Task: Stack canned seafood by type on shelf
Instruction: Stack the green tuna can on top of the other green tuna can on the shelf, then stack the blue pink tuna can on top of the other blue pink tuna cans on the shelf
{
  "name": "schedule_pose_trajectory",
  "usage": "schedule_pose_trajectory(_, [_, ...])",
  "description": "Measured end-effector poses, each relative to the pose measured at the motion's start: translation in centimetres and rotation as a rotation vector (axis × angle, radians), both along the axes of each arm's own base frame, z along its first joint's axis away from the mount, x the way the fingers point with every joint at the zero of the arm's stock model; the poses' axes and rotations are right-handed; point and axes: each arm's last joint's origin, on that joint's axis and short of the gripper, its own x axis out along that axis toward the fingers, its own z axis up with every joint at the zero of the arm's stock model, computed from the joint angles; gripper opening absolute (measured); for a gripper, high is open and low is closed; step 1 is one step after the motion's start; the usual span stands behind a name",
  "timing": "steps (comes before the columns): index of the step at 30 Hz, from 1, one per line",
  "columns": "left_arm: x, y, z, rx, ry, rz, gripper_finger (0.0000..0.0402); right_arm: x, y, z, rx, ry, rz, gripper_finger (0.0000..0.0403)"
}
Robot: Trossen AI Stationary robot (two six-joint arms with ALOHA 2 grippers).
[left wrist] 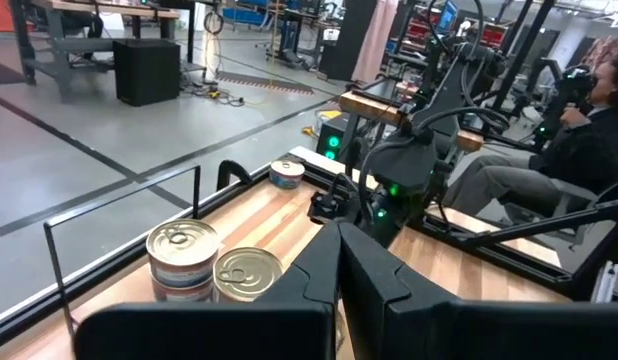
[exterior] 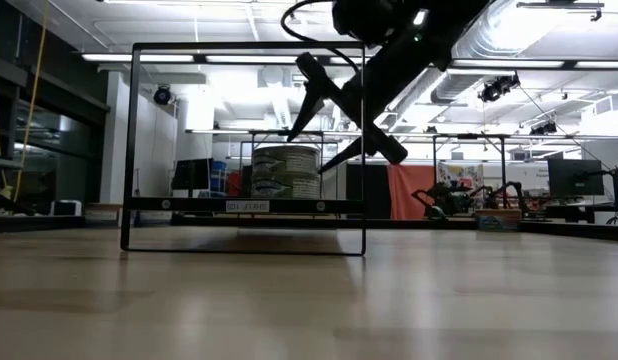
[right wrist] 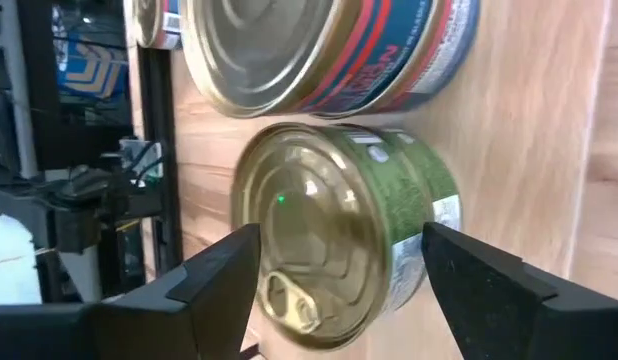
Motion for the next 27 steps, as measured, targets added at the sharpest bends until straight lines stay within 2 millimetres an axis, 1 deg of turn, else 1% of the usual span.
schedule_pose_trajectory(5, [0.0, 0.0, 0.0, 0.003, 0.003, 0.007, 0.0, -0.1, -0.1, -0.1, -0.041, 0.013, -0.009, 0.0268])
schedule_pose_trajectory(8, [0.0, 0.0, -0.1, 0.005, 0.008, 0.007, 0.0, -0.2, -0.1, 0.0, -0.053, 0.031, 0.046, 0.0268])
schedule_pose_trajectory(11, [0.0, 0.0, -0.1, 0.008, 0.013, 0.006, 0.0, -0.9, 0.1, 0.7, -0.071, 0.065, 0.107, 0.0268])
schedule_pose_trajectory(13, [0.0, 0.0, -0.1, 0.008, 0.014, 0.007, 0.0, -1.9, 0.2, 1.5, -0.096, 0.108, 0.15, 0.0268])
schedule_pose_trajectory(15, [0.0, 0.0, -0.1, 0.008, 0.015, 0.006, 0.0, -3.3, 0.3, 2.7, -0.13, 0.168, 0.176, 0.0268])
schedule_pose_trajectory(17, [0.0, 0.0, -0.1, -0.014, 0.004, 0.01, 0.0, -5.3, 0.2, 3.9, -0.162, 0.255, 0.17, 0.0268])
schedule_pose_trajectory(19, [0.0, 0.0, -0.1, -0.036, -0.007, 0.013, 0.0, -7.3, -0.4, 5.0, -0.2, 0.329, 0.164, 0.0268])
schedule_pose_trajectory(21, [0.0, 0.0, -0.1, -0.037, -0.008, 0.014, 0.0, -9.8, -1.4, 5.4, -0.224, 0.409, 0.116, 0.0264])
schedule_pose_trajectory(23, [0.0, 0.0, -0.1, -0.038, -0.008, 0.014, 0.0, -12.2, -2.8, 4.9, -0.208, 0.455, 0.031, 0.025])
schedule_pose_trajectory(24, [0.0, 0.0, -0.1, -0.04, -0.009, 0.014, 0.0, -13.3, -3.5, 4.2, -0.193, 0.469, -0.011, 0.0239])
schedule_pose_trajectory(26, [0.0, 0.0, -0.1, -0.057, -0.017, 0.017, 0.0, -15.1, -5.2, 2.8, -0.164, 0.484, -0.105, 0.0204])
schedule_pose_trajectory(27, [0.0, 0.0, -0.1, -0.064, -0.021, 0.018, 0.0, -15.8, -6.2, 2.1, -0.16, 0.481, -0.155, 0.018])
